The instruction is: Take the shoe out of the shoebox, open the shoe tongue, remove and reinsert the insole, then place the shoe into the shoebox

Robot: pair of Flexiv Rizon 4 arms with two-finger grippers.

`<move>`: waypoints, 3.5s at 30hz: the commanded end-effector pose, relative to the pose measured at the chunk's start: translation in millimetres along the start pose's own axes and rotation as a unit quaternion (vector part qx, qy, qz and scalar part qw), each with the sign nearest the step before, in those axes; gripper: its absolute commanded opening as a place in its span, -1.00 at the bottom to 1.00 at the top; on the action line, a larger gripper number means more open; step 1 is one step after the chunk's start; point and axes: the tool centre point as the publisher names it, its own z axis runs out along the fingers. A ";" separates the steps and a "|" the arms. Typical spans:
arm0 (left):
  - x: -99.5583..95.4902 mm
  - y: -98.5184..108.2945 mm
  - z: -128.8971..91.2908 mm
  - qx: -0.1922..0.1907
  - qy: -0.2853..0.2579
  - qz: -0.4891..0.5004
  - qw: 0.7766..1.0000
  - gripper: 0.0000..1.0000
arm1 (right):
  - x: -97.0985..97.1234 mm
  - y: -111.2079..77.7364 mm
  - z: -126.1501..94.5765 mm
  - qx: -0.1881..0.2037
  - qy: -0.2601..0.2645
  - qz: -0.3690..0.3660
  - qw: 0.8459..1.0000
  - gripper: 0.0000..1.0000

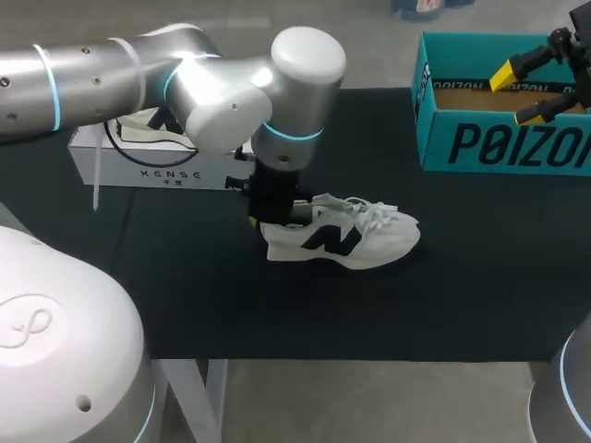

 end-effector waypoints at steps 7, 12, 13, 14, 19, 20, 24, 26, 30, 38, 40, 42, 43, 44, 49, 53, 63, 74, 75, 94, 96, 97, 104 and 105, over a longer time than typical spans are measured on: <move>3.9 -0.2 -10.4 -0.006 -0.024 0.025 0.999 1.00 | -0.6 1.5 0.4 0.001 -0.001 0.000 1.000 1.00; 9.2 -3.6 -31.6 0.001 -0.040 0.004 0.999 1.00 | -0.6 1.5 0.4 0.001 -0.001 0.000 1.000 1.00; 11.4 -4.0 -39.0 0.001 -0.048 -0.004 0.999 1.00 | -0.6 1.5 0.4 0.001 -0.001 0.000 1.000 1.00; 13.7 -4.5 -45.3 0.001 -0.050 -0.016 0.999 1.00 | -0.6 1.5 0.4 0.001 -0.001 0.000 1.000 1.00; 25.5 -4.2 -68.5 0.038 -0.090 -0.113 0.989 1.00 | -0.6 1.5 0.4 0.001 -0.001 0.000 1.000 1.00; 28.5 -3.6 -72.3 0.048 -0.097 -0.133 0.985 1.00 | -0.6 1.5 0.4 0.001 -0.001 0.000 1.000 1.00; 38.6 -0.4 -84.6 0.107 -0.196 -0.217 0.950 1.00 | -0.6 1.5 0.4 0.001 -0.001 0.000 1.000 1.00; 40.0 0.3 -86.6 0.154 -0.288 -0.215 0.920 1.00 | -0.6 1.5 0.4 0.001 -0.001 0.000 1.000 1.00; 40.0 0.3 -86.6 0.154 -0.288 -0.215 0.920 1.00 | -0.6 1.5 0.4 0.001 -0.001 0.000 1.000 1.00; 40.0 0.3 -86.6 0.154 -0.288 -0.215 0.920 1.00 | -0.6 1.5 0.4 0.001 -0.001 0.000 1.000 1.00; 40.0 0.3 -86.6 0.154 -0.288 -0.215 0.920 1.00 | -0.6 1.5 0.4 0.001 -0.001 0.000 1.000 1.00; 35.4 5.1 -94.7 0.138 -0.309 -0.241 0.910 1.00 | -0.6 1.5 0.4 0.001 -0.001 0.000 1.000 1.00; 31.7 8.2 -101.9 0.137 -0.322 -0.282 0.893 1.00 | -0.6 1.5 0.4 0.001 -0.001 0.000 1.000 1.00; 29.8 9.3 -107.7 0.132 -0.332 -0.298 0.885 1.00 | -0.6 1.5 0.4 0.001 -0.001 0.000 1.000 1.00; 34.7 11.4 -119.8 0.113 -0.315 -0.367 0.868 1.00 | -0.6 1.5 0.4 0.001 -0.001 0.000 1.000 1.00; 41.7 5.0 -119.5 0.160 -0.301 -0.372 0.863 1.00 | -0.6 1.5 0.4 0.001 -0.001 0.000 1.000 1.00; 38.3 -6.9 -108.6 0.326 -0.345 -0.431 0.767 1.00 | -0.6 1.5 0.4 0.001 -0.001 0.000 1.000 1.00; 38.3 -6.9 -108.6 0.326 -0.345 -0.431 0.767 1.00 | -0.6 1.5 0.4 0.001 -0.001 0.000 1.000 1.00; 38.3 -6.9 -108.6 0.326 -0.345 -0.431 0.767 1.00 | -0.6 1.5 0.4 0.001 -0.001 0.000 1.000 1.00; 49.0 -44.6 -57.3 0.473 -0.407 -0.563 0.542 1.00 | -0.6 1.5 0.4 0.001 -0.001 0.000 1.000 1.00; 49.0 -44.6 -57.3 0.473 -0.407 -0.563 0.542 1.00 | -0.6 1.5 0.4 0.001 -0.001 0.000 1.000 1.00; 49.0 -44.6 -57.3 0.473 -0.407 -0.563 0.542 1.00 | -0.6 1.5 0.4 0.001 -0.001 0.000 1.000 1.00; 49.0 -44.6 -57.3 0.473 -0.407 -0.563 0.542 1.00 | -0.6 1.5 0.4 0.001 -0.001 0.000 1.000 1.00; 49.0 -44.6 -57.3 0.473 -0.407 -0.563 0.542 1.00 | -0.6 1.5 0.4 0.001 -0.001 0.000 1.000 1.00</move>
